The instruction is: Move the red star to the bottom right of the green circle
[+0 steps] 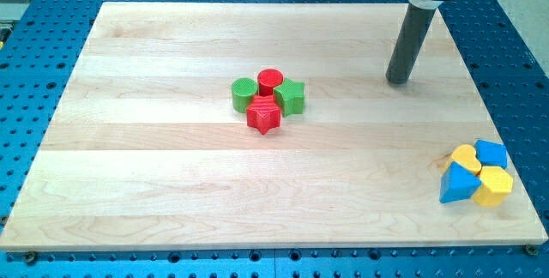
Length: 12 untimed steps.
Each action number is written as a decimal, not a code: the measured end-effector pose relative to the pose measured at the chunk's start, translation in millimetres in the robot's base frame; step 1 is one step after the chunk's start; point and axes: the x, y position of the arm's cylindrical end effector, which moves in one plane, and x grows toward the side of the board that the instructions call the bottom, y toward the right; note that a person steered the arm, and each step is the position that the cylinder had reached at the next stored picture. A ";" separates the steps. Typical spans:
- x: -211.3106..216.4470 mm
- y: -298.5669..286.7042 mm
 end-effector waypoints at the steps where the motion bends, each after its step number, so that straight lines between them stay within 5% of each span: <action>1: -0.3 -0.3; 7: 25.3 31.1; 9: 43.6 -55.6; 12: 101.4 -102.6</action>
